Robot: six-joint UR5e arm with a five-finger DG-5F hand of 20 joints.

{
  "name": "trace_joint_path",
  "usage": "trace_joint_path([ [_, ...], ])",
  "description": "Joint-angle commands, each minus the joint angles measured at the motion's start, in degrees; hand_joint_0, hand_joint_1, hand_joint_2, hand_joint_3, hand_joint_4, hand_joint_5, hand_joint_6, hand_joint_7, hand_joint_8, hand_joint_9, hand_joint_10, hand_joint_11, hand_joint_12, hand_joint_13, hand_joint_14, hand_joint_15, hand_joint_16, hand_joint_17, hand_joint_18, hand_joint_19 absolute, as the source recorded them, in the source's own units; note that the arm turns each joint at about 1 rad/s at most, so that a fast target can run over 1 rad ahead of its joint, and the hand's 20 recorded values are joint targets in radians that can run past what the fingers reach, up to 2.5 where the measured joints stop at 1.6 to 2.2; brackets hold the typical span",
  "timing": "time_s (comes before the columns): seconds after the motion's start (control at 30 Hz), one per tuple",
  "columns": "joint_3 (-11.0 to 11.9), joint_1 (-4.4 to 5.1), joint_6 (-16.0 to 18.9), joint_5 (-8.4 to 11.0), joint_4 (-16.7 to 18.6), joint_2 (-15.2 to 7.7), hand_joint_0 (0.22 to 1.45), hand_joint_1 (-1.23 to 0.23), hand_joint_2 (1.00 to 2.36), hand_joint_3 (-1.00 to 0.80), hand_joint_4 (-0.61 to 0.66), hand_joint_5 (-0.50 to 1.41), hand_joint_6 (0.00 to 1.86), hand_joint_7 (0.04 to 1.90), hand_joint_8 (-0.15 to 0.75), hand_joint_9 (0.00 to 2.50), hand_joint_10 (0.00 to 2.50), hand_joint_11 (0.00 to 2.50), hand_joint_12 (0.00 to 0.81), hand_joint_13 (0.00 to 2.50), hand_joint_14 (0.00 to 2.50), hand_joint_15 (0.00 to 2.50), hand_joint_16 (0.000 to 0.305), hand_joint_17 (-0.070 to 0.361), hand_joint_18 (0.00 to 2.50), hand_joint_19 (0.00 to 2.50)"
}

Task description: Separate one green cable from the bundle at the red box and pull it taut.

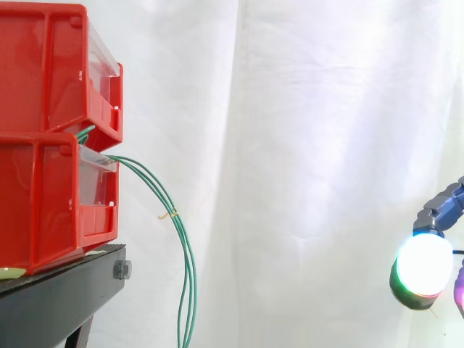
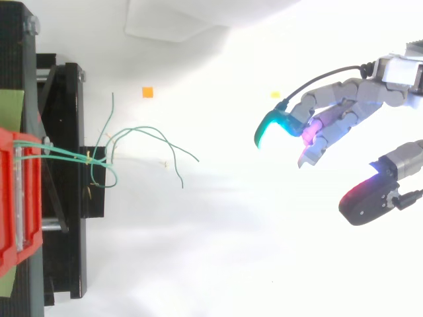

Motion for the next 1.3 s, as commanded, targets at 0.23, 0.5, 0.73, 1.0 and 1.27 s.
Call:
trace_joint_path([
  [0.23,0.0,-0.04,0.0,-0.07,0.0,0.0,0.48,-0.52,1.00,-0.50,0.22,-0.18,0.50,0.70,0.247,0.91,0.01,0.33,0.303,0.68,0.01,0.36,0.041,0.092,0.59,0.71],
  [0.5,0.0,0.05,0.0,-0.07,-0.1,0.1,0.49,-0.52,1.00,-0.50,0.22,-0.18,0.50,0.70,0.243,0.91,0.01,0.33,0.303,0.68,0.01,0.36,0.041,0.093,0.59,0.70],
  [0.73,0.0,-0.04,0.0,0.02,0.0,0.0,0.48,-0.52,1.00,-0.50,0.22,-0.18,0.50,0.70,0.255,0.91,0.01,0.33,0.312,0.69,0.01,0.37,0.042,0.095,0.61,0.71],
  [1.0,0.0,-0.04,0.0,0.02,0.0,0.0,0.48,-0.53,1.00,-0.50,0.21,-0.18,0.50,0.70,0.246,0.93,0.01,0.34,0.305,0.74,0.01,0.38,0.042,0.094,0.62,0.71],
  [1.27,0.0,-0.04,0.0,0.02,0.0,0.1,0.49,-0.53,1.00,-0.50,0.20,-0.17,0.50,0.70,0.250,0.95,0.01,0.34,0.311,0.76,0.01,0.39,0.042,0.094,0.63,0.71],
])
